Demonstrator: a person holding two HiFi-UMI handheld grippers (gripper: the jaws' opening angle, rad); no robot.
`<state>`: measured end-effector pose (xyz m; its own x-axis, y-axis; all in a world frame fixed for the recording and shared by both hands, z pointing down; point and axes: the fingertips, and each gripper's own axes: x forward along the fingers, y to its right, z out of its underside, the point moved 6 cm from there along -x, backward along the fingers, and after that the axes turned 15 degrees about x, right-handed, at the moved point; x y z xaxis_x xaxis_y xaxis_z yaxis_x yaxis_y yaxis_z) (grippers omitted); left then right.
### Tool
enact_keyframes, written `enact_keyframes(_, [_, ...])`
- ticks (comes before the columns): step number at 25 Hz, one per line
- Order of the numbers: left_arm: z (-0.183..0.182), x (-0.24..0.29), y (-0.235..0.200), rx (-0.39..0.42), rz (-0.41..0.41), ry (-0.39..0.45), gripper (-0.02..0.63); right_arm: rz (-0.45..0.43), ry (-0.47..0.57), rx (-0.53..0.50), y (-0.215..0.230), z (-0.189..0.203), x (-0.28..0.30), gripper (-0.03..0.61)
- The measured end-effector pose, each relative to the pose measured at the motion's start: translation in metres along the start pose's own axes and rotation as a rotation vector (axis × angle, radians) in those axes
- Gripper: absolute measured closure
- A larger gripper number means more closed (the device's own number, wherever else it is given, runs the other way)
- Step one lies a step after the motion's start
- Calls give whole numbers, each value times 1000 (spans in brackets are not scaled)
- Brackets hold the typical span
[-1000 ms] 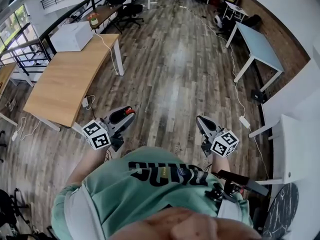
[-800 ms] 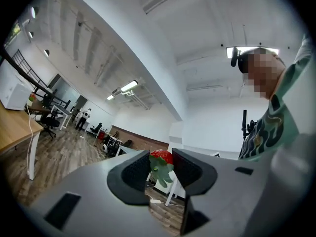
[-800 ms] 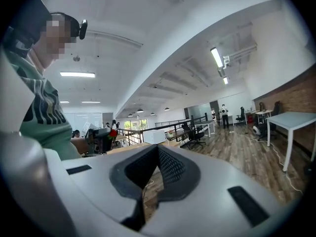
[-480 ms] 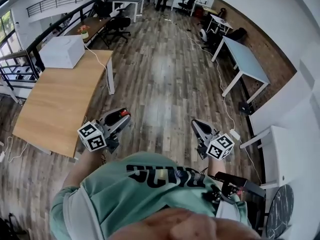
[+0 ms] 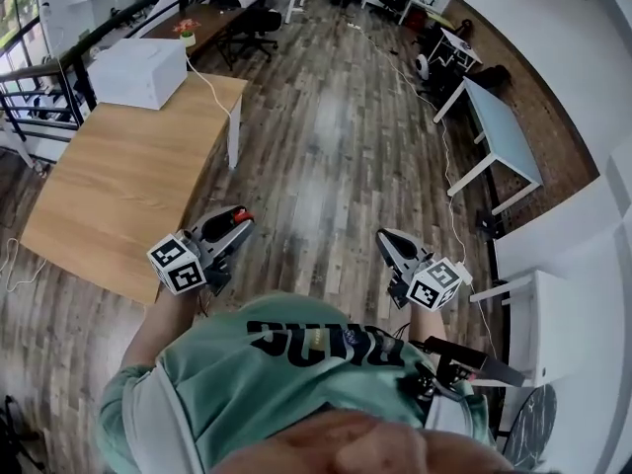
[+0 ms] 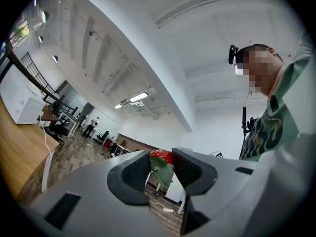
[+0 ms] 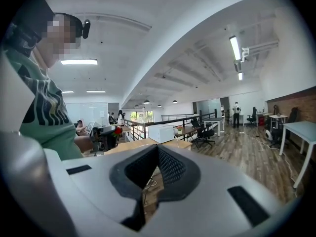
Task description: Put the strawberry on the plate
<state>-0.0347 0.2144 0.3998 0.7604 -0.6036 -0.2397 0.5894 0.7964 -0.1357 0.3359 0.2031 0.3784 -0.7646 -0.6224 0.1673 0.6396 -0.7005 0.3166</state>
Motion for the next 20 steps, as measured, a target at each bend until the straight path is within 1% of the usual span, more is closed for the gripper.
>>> enact_keyframes(5, [9, 10, -17, -4, -30, -21, 470, -37, -13, 9, 21, -3, 27, 572])
enact_keyframes(8, [16, 30, -22, 6, -46, -39, 470, -59, -12, 30, 46, -2, 33, 572])
enact_keyframes(11, [22, 67, -19, 28, -61, -56, 469, -87, 5, 42, 88, -4, 25, 572])
enact_keyframes(14, [26, 115, -17, 59, -82, -49, 469, -111, 26, 46, 142, -14, 19, 572])
enact_keyframes(20, [30, 206, 2, 121, -126, -48, 471, -151, 81, 48, 246, -55, -6, 572])
